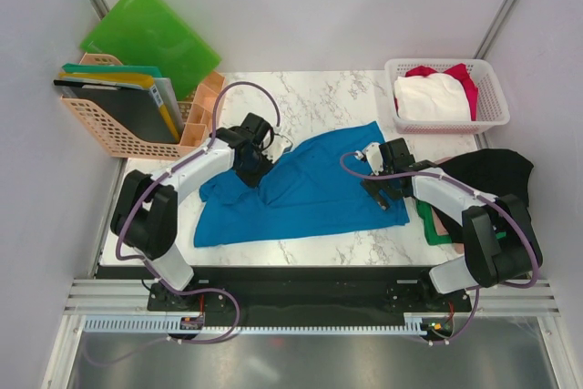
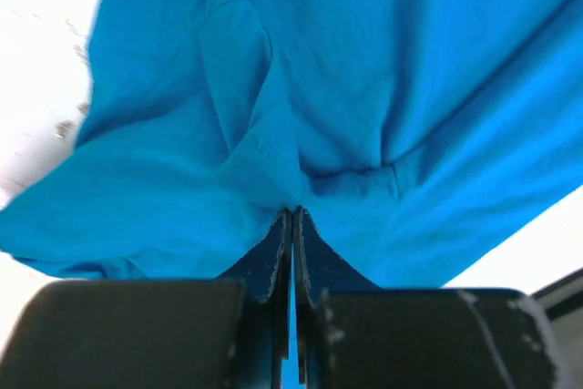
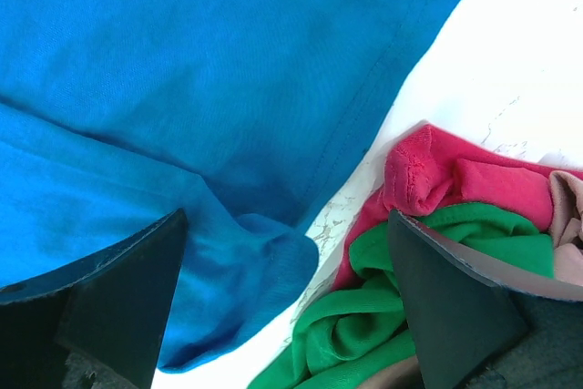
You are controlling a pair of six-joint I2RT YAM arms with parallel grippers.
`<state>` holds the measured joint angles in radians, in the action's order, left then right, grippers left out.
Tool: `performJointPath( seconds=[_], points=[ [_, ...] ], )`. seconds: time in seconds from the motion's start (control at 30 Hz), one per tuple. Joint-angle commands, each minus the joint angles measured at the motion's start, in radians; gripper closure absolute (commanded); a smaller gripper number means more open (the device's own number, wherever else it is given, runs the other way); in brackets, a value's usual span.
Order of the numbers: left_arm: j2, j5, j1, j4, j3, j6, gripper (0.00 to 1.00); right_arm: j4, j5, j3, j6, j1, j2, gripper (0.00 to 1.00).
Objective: Fold and stack the t-shirts
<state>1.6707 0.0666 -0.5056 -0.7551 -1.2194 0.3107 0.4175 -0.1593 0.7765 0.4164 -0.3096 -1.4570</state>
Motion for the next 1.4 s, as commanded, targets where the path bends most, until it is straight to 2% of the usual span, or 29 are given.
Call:
performJointPath(
  seconds=[0.0, 0.03, 0.13, 0.23, 0.4, 0.53, 0.63, 0.73, 0.8, 0.9, 0.93, 0.97, 1.1, 1.2, 1.37],
  points=[
    [-0.008, 0.045, -0.001, -0.064, 0.014, -0.007, 0.94, -0.017, -0.02, 0.001, 0.009, 0.001, 0.026, 0.02],
    [-0.003, 0.032, -0.001, -0.066, 0.018, -0.004, 0.79, -0.014, -0.017, 0.001, 0.009, 0.001, 0.027, 0.02],
    [-0.017, -0.007, -0.001, -0.037, 0.044, 0.002, 0.58, -0.01, -0.008, 0.004, 0.004, 0.001, 0.027, 0.02],
    [-0.057, -0.036, -0.001, -0.012, 0.058, 0.008, 0.53, -0.006, 0.0, 0.003, 0.002, 0.0, 0.021, 0.02],
    [-0.124, -0.143, 0.004, -0.012, 0.089, 0.025, 0.51, -0.009, -0.003, -0.006, 0.004, 0.001, 0.026, 0.02],
    [-0.155, -0.186, 0.07, -0.006, 0.107, -0.024, 0.52, -0.008, 0.004, -0.006, 0.002, 0.003, 0.024, 0.02],
    [-0.132, -0.217, 0.108, -0.045, 0.081, -0.065, 0.59, -0.009, 0.007, -0.005, 0.007, 0.0, 0.017, 0.02],
    [-0.102, -0.15, 0.134, -0.133, 0.049, -0.087, 0.66, -0.009, 0.015, 0.0, 0.007, 0.001, 0.009, 0.02],
    [-0.092, -0.107, 0.147, -0.156, 0.049, -0.084, 0.71, -0.009, 0.017, -0.002, 0.007, 0.003, 0.004, 0.02],
    [-0.088, -0.093, 0.15, -0.159, 0.069, -0.065, 0.83, -0.009, 0.014, -0.008, 0.013, 0.001, 0.001, 0.02],
    [-0.091, -0.09, 0.151, -0.161, 0.073, -0.062, 0.84, -0.009, 0.009, -0.009, 0.013, 0.001, 0.001, 0.02],
    [-0.104, -0.09, 0.15, -0.165, 0.086, -0.059, 0.83, -0.011, 0.007, -0.013, 0.015, 0.001, 0.0, 0.02],
    [-0.184, -0.142, 0.147, -0.158, 0.155, -0.025, 0.65, -0.011, 0.01, -0.017, 0.016, 0.003, 0.001, 0.02],
    [-0.239, -0.175, 0.147, -0.132, 0.222, 0.005, 0.57, -0.009, 0.02, -0.01, 0.013, 0.001, -0.002, 0.02],
    [-0.266, -0.206, 0.147, -0.044, 0.305, 0.031, 0.53, -0.003, 0.035, 0.0, 0.005, 0.001, -0.002, 0.02]
  ],
)
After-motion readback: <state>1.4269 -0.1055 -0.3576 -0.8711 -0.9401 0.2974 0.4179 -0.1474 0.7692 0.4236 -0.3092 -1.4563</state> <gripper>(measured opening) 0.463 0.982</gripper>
